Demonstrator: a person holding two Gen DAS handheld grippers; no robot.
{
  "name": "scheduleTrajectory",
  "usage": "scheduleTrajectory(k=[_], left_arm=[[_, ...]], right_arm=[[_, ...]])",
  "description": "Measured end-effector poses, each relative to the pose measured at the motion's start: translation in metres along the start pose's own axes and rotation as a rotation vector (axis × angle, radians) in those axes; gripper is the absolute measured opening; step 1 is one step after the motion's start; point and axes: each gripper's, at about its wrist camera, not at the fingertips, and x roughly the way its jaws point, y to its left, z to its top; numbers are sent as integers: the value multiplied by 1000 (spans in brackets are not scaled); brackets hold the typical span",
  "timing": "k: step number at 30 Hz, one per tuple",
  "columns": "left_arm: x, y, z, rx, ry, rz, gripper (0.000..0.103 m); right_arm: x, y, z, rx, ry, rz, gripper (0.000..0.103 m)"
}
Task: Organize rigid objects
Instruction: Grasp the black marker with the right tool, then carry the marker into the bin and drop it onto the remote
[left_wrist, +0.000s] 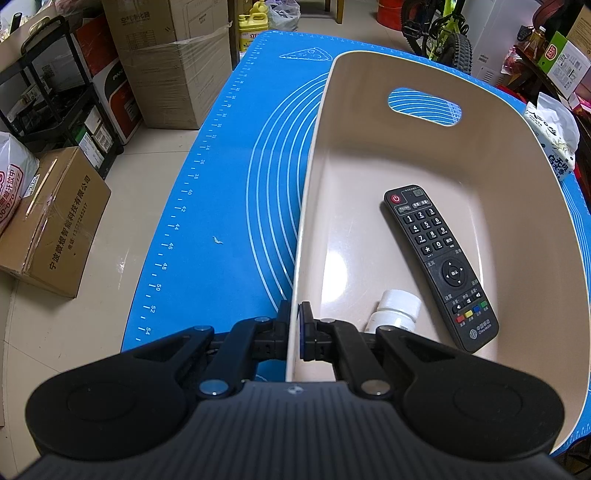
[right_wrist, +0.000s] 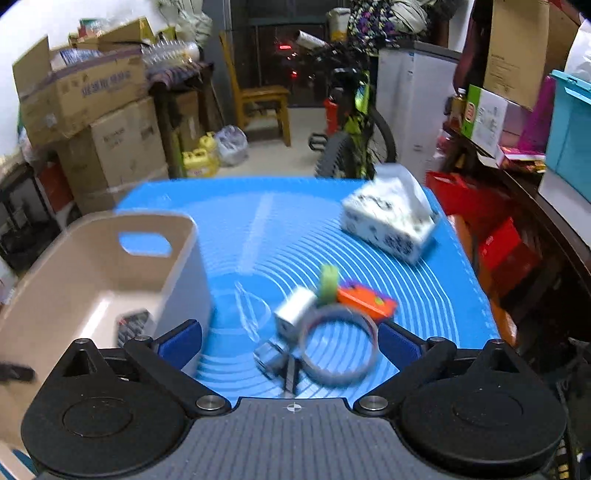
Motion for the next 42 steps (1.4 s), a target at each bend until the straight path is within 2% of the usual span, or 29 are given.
scheduleTrajectory(k=[4, 11, 20, 27, 32, 34, 42], left_arm=[[-1, 1, 0, -6, 0, -3, 6], [-1, 1, 1, -5, 0, 1, 6], [0, 1, 1, -6, 0, 1, 6], [0, 1, 1, -5, 0, 2, 6], [0, 1, 1, -5, 0, 2, 6], [0, 1, 1, -5, 1, 2, 6], [0, 1, 1, -3, 1, 3, 6]], right_arm=[[19, 0, -19, -48, 58, -17, 101], [45, 0, -46, -41, 132, 6, 97], [68, 0, -63, -28, 189, 8, 76], [69, 2, -63, -38, 171, 17, 63], [66, 3, -62, -45, 159, 34, 42], [64, 5, -62, -40, 162, 64, 26], [58, 5, -63, -19, 154, 66, 24]])
